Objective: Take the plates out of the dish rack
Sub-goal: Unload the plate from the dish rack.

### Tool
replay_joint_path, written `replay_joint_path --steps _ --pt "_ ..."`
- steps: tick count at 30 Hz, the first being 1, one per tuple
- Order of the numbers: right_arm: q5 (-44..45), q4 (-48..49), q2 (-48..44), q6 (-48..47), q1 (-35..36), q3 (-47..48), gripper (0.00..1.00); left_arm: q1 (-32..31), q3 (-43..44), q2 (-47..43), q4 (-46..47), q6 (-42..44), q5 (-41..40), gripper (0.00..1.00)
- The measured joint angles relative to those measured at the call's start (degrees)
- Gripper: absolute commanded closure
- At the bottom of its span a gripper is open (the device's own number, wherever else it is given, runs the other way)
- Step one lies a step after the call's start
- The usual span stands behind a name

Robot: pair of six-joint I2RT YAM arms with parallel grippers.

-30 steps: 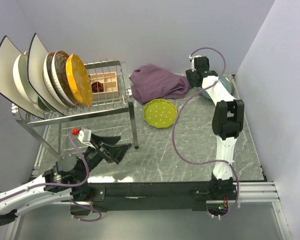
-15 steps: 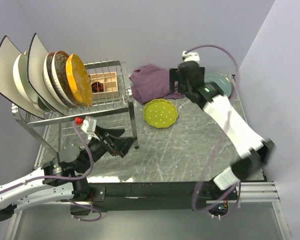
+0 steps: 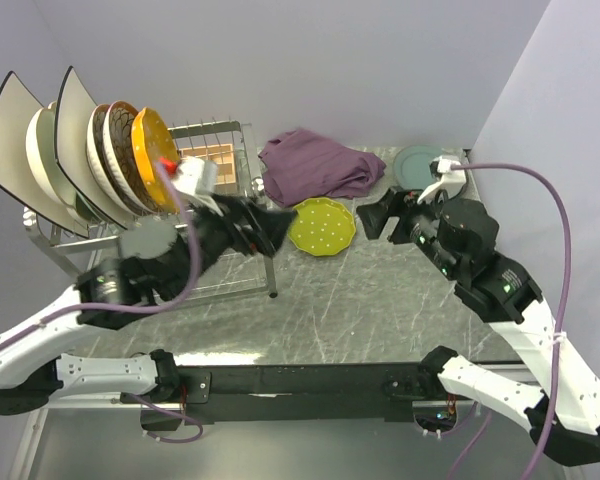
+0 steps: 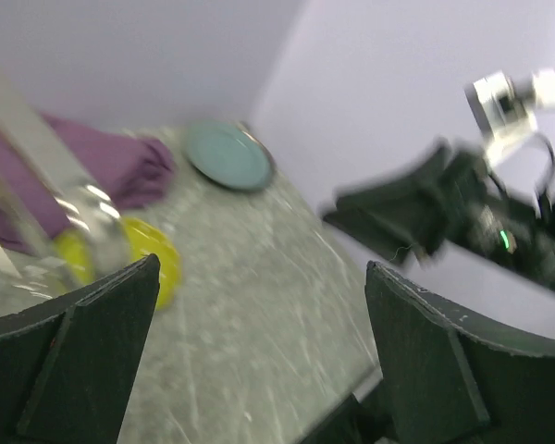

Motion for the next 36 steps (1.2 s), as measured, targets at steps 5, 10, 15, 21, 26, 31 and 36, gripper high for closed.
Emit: replay_joint_path --steps 5,10,15,21,26,31,36 --pt "-8.13 5.57 -1.55 1.68 1.46 -2.62 0.14 0.02 13.46 2.43 -6.95 5.20 -14.91 0.07" --pt "-13.66 11.02 -0.85 2.47 2.95 -3.78 0.14 0.02 24.57 4.70 -12.37 10.34 -34.47 0.16" --pt "-16.11 12.37 -0.90 2.03 5.51 -7.48 0.14 0.02 15.63 3.91 6.82 32.09 -49.40 0.23" --pt "-17.33 14.78 -2.25 2.03 7.65 -16.31 0.14 2.10 11.41 12.48 25.29 53.70 -55.06 0.27" --pt "-17.70 15.08 -1.60 2.03 9.01 -17.66 0.15 4.70 13.09 14.62 26.18 56.33 -56.02 0.30" --pt "-16.90 16.52 -3.06 1.99 11.39 -18.21 0.15 4.83 14.23 11.10 26.88 57.07 -57.09 0.18" --pt "-15.30 17.14 -4.68 1.79 12.70 -18.69 0.15 4.90 16.94 10.64 22.34 53.48 -57.53 0.10"
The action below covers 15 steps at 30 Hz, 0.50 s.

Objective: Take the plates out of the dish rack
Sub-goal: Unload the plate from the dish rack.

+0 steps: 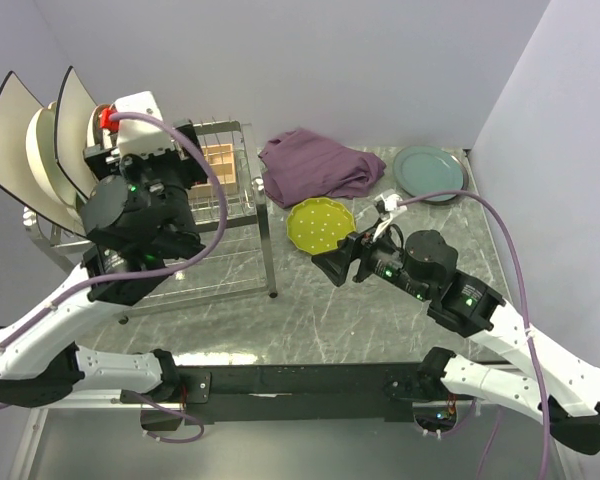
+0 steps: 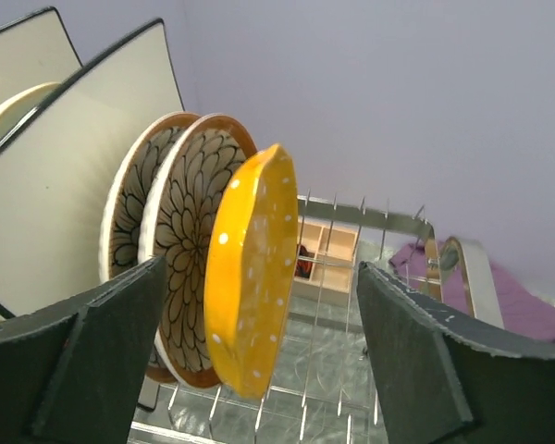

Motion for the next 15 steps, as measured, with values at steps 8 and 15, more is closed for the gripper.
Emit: replay_joint_path --steps 8,15 --pt "2.64 0.22 0.09 -0.48 2.51 -0.46 0.15 12.92 24.41 9.16 -40.98 -30.34 21.24 0.12" --pt "4.48 0.20 1.46 -1.42 4.76 -0.46 0.15 17.75 14.29 4.59 -48.65 -38.56 26.14 0.16"
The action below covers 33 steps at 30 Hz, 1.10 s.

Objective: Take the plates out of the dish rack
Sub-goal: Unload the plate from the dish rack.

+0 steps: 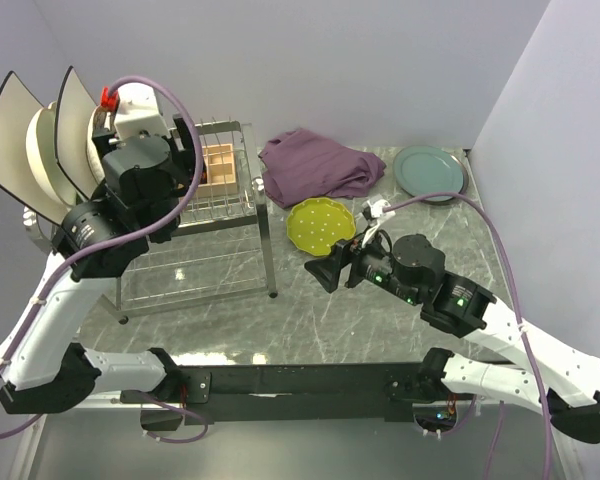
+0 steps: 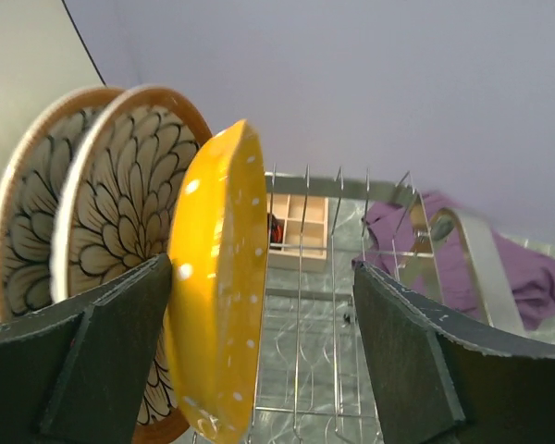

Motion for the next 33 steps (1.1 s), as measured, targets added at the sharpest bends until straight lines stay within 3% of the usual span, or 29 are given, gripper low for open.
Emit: replay_joint_path --steps 12,17,27,33 --pt "2.95 -0.39 2.54 -1.38 3.19 0.07 0.14 4.94 -4.52 -2.21 0.39 -3.17 3.19 0.18" --pt "3.76 -0.46 2.64 -1.66 3.87 0.07 0.14 8.07 -7.65 -2.01 1.38 -5.07 7.67 0.27" --pt "4.33 -0.46 2.64 -1.86 4.83 0.07 0.14 10.43 -10.34 -1.25 0.72 -5.05 8.33 0.66" --pt "4.63 -0.46 2.97 -1.99 5.25 0.09 0.13 10.38 -8.11 0.22 -0.33 -4.81 8.04 0.99"
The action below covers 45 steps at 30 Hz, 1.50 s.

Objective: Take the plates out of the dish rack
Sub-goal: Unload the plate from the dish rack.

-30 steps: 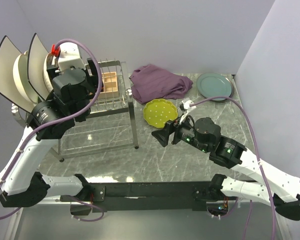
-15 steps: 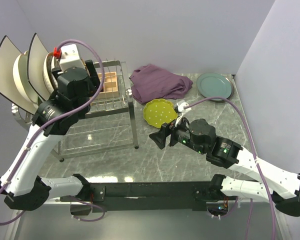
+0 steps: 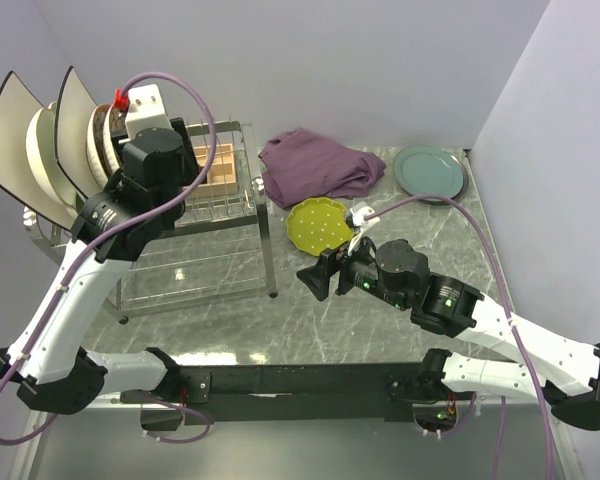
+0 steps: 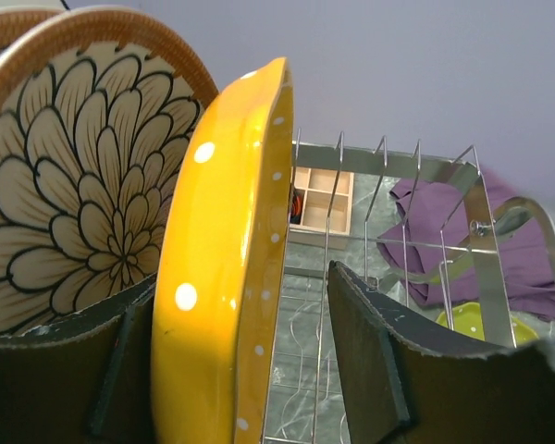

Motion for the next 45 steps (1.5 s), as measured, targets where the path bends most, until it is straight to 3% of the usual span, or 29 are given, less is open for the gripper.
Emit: replay_joint_path --steps 1,2,3,4,8,13,27,30,31,36,41,45 --pt "0.02 0.00 0.07 -0.04 0.07 0.00 0.13 0.00 0.72 0.46 -0.17 0.17 -0.04 0.96" --pt "0.09 0.00 0.15 -0.09 0.13 0.00 0.13 0.00 1.49 0.98 -0.31 0.44 -0.22 0.84" --pt "0.13 0.00 0.20 -0.13 0.15 0.00 0.13 0.02 2.21 1.44 -0.66 0.50 -0.39 0.64" --pt "0.13 0.00 0.24 -0.24 0.15 0.00 0.13 0.02 2.86 1.88 -1.05 0.74 -0.44 0.26" --pt "0.15 -0.02 0.39 -0.44 0.22 0.00 0.12 0.00 3.98 2.75 -1.46 1.29 0.20 0.19" --pt "0.17 -0.28 0.55 -0.72 0.59 0.00 0.12 0.00 3.98 2.71 -1.51 1.49 0.50 0.27" --pt "0.26 -0.55 1.22 -1.14 1.20 0.00 0.12 0.04 6.47 2.54 -3.13 1.44 1.97 0.32" --pt "0.37 -0.63 1.33 -1.16 1.29 0.00 0.12 0.04 6.73 2.62 -3.34 1.51 1.75 0.41" --pt "0.37 -0.68 1.40 -1.18 1.31 0.02 0.12 0.04 6.78 2.64 -3.48 1.57 1.57 0.49" --pt "0.52 -0.85 1.75 -1.33 1.53 0.11 0.12 0.31 7.02 2.58 -4.46 2.19 -0.20 0.71" --pt "0.57 -0.87 2.12 -1.38 1.66 0.11 0.12 0.48 7.54 2.60 -5.79 6.23 -0.50 0.98" --pt "0.59 -0.90 2.29 -1.51 1.70 0.13 0.12 0.24 7.61 2.82 -5.38 6.84 -0.17 0.99"
